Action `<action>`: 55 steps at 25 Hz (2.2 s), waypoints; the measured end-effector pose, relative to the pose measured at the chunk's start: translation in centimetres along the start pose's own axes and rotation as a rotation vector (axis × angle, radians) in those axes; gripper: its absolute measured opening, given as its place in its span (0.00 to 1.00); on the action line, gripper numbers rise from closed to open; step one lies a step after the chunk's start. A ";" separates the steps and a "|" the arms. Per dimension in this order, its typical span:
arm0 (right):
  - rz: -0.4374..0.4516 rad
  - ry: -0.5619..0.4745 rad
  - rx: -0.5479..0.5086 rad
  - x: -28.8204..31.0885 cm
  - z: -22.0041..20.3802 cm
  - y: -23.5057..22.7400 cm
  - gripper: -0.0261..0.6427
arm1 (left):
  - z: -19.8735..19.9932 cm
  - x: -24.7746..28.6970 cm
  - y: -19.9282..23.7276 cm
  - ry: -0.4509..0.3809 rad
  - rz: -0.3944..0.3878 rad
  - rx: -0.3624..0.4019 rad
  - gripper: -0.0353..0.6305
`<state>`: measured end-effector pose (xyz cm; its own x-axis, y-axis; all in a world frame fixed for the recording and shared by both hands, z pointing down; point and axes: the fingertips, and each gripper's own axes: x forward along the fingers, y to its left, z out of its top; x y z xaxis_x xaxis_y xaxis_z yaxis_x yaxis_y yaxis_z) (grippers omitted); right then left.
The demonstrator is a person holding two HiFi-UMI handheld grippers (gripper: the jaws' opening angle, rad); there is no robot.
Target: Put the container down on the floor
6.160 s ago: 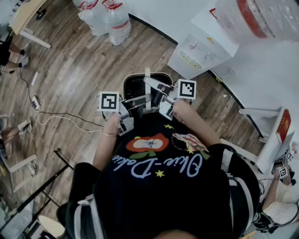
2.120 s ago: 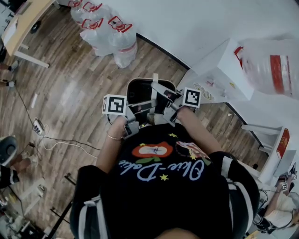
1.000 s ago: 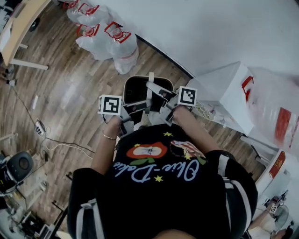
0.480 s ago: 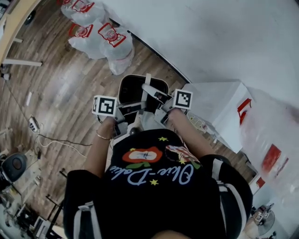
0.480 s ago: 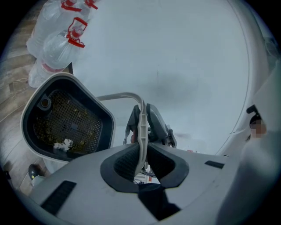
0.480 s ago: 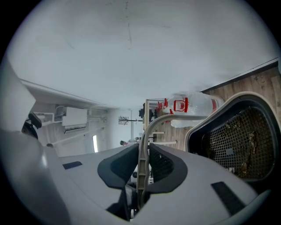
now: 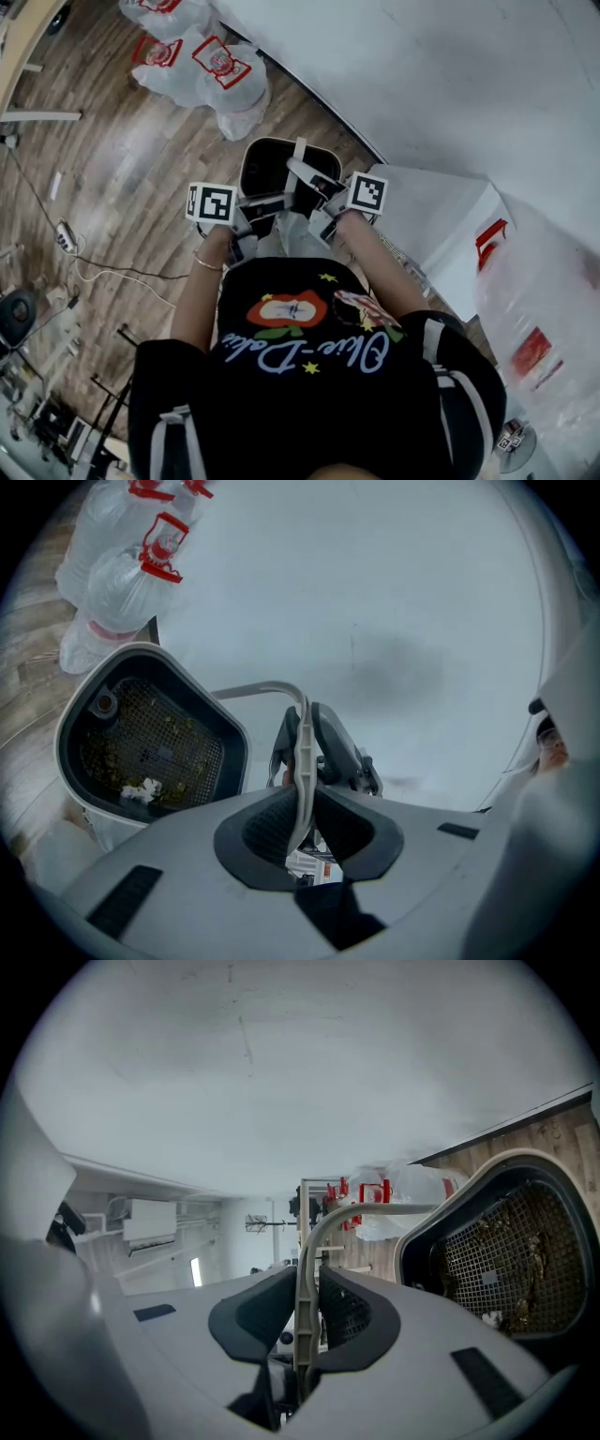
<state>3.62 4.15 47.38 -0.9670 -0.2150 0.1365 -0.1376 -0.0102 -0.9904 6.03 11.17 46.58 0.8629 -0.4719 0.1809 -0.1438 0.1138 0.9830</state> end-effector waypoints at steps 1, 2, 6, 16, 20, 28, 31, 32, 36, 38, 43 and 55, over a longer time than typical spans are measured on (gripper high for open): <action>-0.005 -0.005 -0.001 0.0 0.0 0.0 0.13 | 0.0 0.1 -0.1 0.000 -0.007 -0.008 0.14; -0.010 -0.011 -0.008 -0.1 0.1 0.0 0.13 | -0.1 0.2 -0.3 0.000 -0.017 -0.022 0.14; -0.018 -0.043 -0.056 0.2 1.1 -0.6 0.13 | 0.9 0.8 0.3 0.024 -0.024 -0.024 0.14; -0.045 -0.149 -0.035 3.5 8.9 -5.9 0.12 | 8.9 4.5 5.7 0.138 0.001 0.028 0.14; -0.072 -0.204 -0.020 4.3 9.5 -8.9 0.12 | 10.0 4.6 8.5 0.175 0.019 0.053 0.14; -0.097 -0.204 -0.010 7.2 13.4 -20.6 0.12 | 14.2 8.3 19.8 0.225 0.075 0.083 0.14; -0.115 -0.190 -0.006 6.9 13.3 -24.1 0.12 | 13.9 9.5 23.1 0.238 0.102 0.117 0.15; -0.124 -0.185 -0.004 6.8 13.2 -24.2 0.12 | 13.7 9.5 23.2 0.241 0.108 0.129 0.15; -0.171 -0.187 0.007 6.5 12.8 -23.1 0.12 | 13.3 8.9 22.3 0.259 0.117 0.159 0.14; -0.200 -0.186 0.005 6.3 12.7 -23.5 0.12 | 13.1 8.9 22.6 0.268 0.126 0.171 0.14; -0.221 -0.185 0.016 6.2 12.6 -26.3 0.12 | 12.9 9.7 25.2 0.275 0.156 0.184 0.15; -0.275 -0.083 -0.029 5.8 11.6 -32.2 0.12 | 11.0 12.1 31.1 0.263 0.244 0.165 0.15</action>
<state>4.90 -8.11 79.83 -0.8720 -0.2873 0.3964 -0.3990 -0.0518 -0.9155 6.67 -0.57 79.63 0.8854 -0.2058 0.4169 -0.4175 0.0424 0.9077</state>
